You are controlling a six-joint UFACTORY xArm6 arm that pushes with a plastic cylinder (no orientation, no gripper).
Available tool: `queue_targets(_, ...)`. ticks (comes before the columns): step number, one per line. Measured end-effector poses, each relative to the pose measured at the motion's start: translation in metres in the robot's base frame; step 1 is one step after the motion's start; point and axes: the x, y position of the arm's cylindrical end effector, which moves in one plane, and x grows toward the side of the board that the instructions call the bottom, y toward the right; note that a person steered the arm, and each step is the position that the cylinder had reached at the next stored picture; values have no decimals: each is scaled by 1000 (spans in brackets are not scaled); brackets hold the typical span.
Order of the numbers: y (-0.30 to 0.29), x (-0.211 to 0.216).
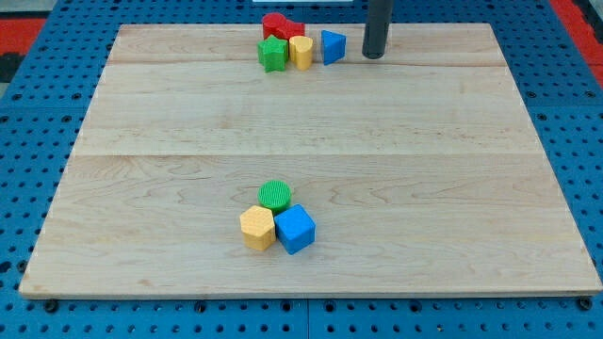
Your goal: Move the blue triangle into the red star
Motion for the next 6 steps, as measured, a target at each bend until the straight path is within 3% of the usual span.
queue_targets(6, -59, -12)
